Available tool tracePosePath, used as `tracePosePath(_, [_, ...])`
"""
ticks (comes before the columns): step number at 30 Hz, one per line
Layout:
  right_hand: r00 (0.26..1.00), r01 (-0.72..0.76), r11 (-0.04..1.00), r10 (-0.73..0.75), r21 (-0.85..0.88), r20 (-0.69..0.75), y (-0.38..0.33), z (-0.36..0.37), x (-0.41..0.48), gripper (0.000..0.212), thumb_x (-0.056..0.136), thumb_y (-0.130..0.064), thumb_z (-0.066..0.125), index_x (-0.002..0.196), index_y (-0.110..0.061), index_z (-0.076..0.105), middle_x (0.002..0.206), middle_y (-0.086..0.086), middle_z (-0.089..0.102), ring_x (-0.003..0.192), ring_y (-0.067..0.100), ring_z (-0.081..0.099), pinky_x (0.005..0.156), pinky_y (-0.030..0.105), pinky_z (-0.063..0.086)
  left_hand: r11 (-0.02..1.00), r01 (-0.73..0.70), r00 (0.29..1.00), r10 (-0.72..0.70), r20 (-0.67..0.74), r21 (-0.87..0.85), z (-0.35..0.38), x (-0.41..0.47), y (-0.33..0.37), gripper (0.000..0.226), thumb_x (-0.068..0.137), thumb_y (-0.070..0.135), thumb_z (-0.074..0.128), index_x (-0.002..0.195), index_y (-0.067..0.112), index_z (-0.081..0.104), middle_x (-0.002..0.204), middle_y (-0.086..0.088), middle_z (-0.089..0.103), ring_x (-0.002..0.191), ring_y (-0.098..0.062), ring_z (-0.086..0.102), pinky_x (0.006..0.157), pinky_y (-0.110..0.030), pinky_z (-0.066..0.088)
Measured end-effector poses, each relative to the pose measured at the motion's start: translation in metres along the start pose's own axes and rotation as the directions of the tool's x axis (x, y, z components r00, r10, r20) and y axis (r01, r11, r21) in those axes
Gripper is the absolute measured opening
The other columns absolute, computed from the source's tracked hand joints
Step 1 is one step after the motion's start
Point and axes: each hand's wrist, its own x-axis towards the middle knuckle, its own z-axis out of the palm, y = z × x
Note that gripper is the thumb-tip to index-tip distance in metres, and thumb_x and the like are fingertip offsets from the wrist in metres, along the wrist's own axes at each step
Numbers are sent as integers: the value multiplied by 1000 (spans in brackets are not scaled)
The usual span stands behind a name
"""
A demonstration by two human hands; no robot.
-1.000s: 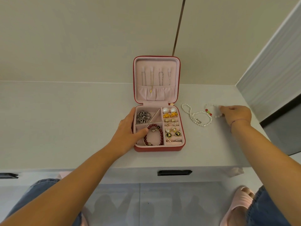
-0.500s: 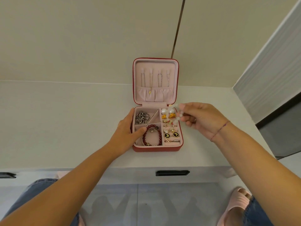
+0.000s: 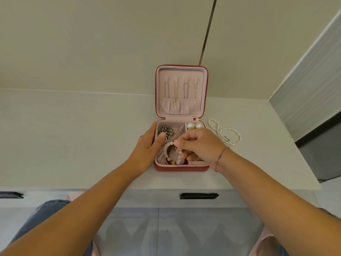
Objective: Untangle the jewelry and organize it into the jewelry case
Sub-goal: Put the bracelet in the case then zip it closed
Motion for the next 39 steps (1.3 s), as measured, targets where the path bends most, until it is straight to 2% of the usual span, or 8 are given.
tracePosePath(6, [981,80,938,-133,-338,-138,11,-4,10,8,85,-13,68,83,-5,67,60,3,64,48,6,58,51,19,50,1000,-6,1000,6,28,9,-1,0,-1,41,94,39,53,133,29,44,110,14,66,101,-2,62,81,-16,49])
tracePosePath(10, [966,133,812,-235,-569,-110,13,-3,13,6,84,-17,67,80,-18,70,79,0,68,70,10,60,70,23,51,1000,-1,1000,0,30,19,0,0,0,50,89,24,66,133,25,43,108,16,64,98,5,61,75,-7,46])
tracePosePath(16, [948,167,811,-287,-561,-134,20,-10,15,11,84,-16,67,77,-25,69,68,-14,59,64,0,53,60,13,41,999,14,1000,-14,18,33,0,1,-5,56,85,22,71,132,29,43,109,15,65,98,2,62,76,-10,49])
tracePosePath(19, [915,197,869,-330,-453,-234,26,-24,15,9,82,-12,70,77,-20,70,69,-4,62,56,-2,52,54,9,42,998,14,1000,-15,18,57,-1,2,-7,58,83,19,73,131,31,43,110,14,65,99,-1,63,80,-18,51])
tracePosePath(25, [764,53,894,-323,-444,-559,57,-83,25,15,79,-19,74,93,-17,69,85,-1,60,69,5,50,71,20,39,995,46,999,-45,-9,90,2,2,-9,56,83,31,72,129,38,42,115,19,62,106,-4,59,84,-22,49])
tracePosePath(30, [778,-90,856,-258,-509,-572,77,-105,34,48,74,-33,78,114,-13,62,109,5,55,91,13,52,81,24,41,990,64,998,-61,-27,126,4,2,-10,59,82,37,72,132,39,40,116,19,61,107,-6,58,86,-22,50])
tracePosePath(33, [786,-85,817,-296,-570,-542,77,-102,37,39,75,-33,77,107,-15,63,103,4,56,92,17,55,84,32,47,983,90,996,-85,-41,158,5,2,-12,61,81,36,73,131,44,38,119,19,58,113,-15,53,91,-38,49])
tracePosePath(39, [801,-150,713,-319,-685,-507,70,-94,38,12,85,-27,66,80,-16,63,83,2,62,79,23,58,76,37,49,980,111,993,-102,-62,164,7,1,-7,62,81,30,73,128,45,36,116,19,56,110,-12,51,86,-27,44])
